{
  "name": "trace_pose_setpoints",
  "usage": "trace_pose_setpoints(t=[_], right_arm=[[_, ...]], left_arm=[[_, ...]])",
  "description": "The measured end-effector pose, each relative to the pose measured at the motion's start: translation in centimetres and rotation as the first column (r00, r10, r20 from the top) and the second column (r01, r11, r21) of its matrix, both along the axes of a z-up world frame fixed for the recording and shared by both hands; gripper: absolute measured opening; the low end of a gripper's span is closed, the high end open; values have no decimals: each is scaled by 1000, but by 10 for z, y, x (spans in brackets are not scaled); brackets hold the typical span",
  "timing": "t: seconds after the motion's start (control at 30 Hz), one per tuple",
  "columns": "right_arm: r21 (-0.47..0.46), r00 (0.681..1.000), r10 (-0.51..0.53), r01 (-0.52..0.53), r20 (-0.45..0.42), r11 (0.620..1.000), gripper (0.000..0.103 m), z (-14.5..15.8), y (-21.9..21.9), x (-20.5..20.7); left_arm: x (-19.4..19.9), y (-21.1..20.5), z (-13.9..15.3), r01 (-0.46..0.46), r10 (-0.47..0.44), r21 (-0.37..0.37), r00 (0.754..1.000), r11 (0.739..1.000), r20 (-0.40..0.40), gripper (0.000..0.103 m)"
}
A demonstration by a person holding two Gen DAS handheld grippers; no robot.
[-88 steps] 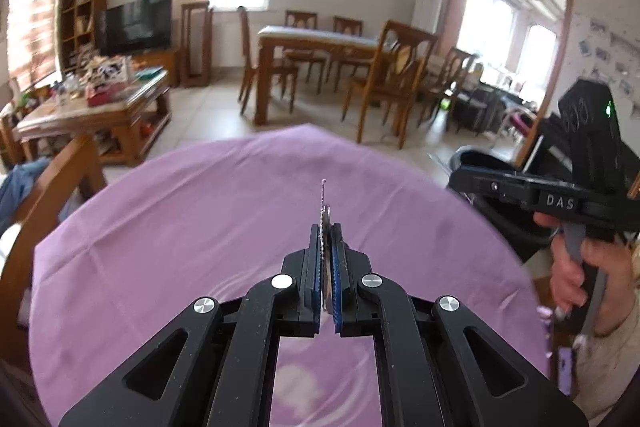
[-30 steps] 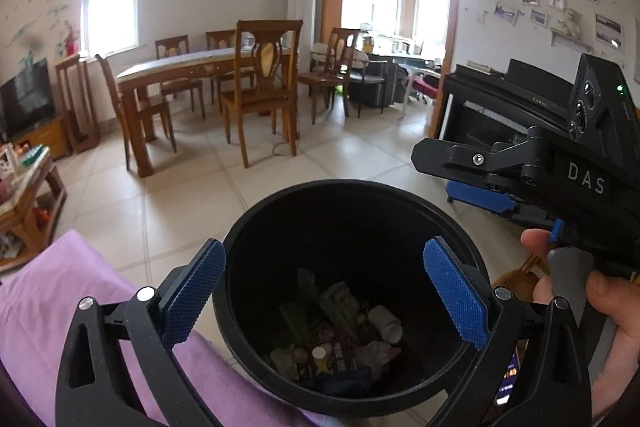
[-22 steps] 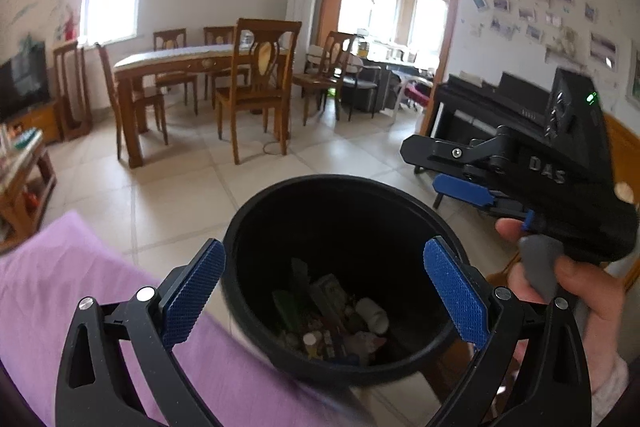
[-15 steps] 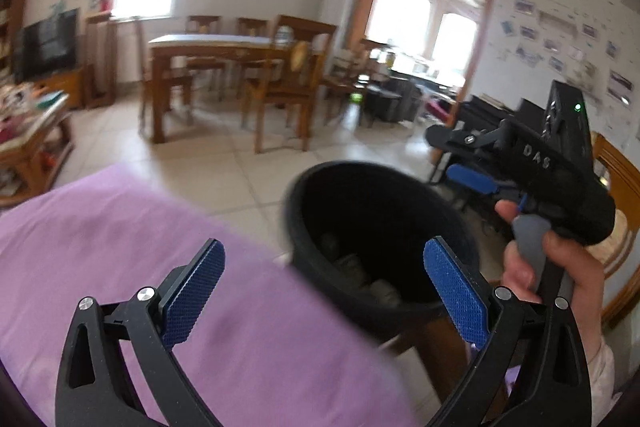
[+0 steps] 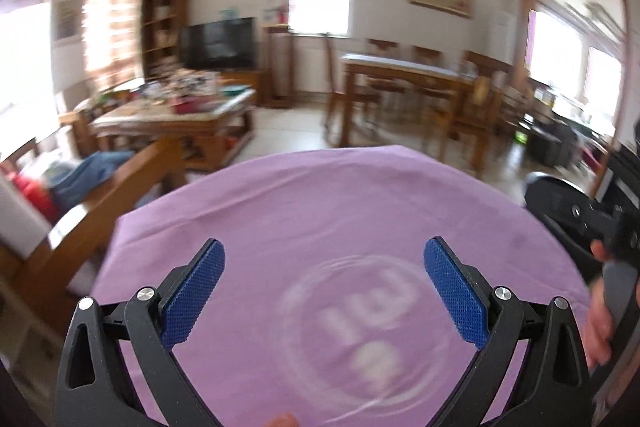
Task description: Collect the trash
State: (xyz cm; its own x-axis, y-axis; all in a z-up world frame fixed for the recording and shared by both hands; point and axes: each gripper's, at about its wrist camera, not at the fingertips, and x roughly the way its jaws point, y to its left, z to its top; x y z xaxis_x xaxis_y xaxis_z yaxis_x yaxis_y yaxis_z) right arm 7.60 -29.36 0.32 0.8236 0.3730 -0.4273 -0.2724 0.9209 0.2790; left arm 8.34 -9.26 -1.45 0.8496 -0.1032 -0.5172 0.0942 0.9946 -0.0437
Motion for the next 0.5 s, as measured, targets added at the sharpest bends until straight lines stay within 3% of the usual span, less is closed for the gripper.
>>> trace_pose_setpoints(t=[0.1,0.27,0.5], right_arm=[[-7,1000,-7,7,20,1000,98,-3,22,1],[-97,991,-49,61,126,993,98,-5,39,-10],[-147,967,-42,81,252,986,98,3,55,-28]], left_arm=[[-5,24,-2,-77,77,-18,997,997,4,98],[2,48,-3,-142,140,-67,989,988,-42,98],[-1,44,-5,-177,173,-85,983,981,-53,98]])
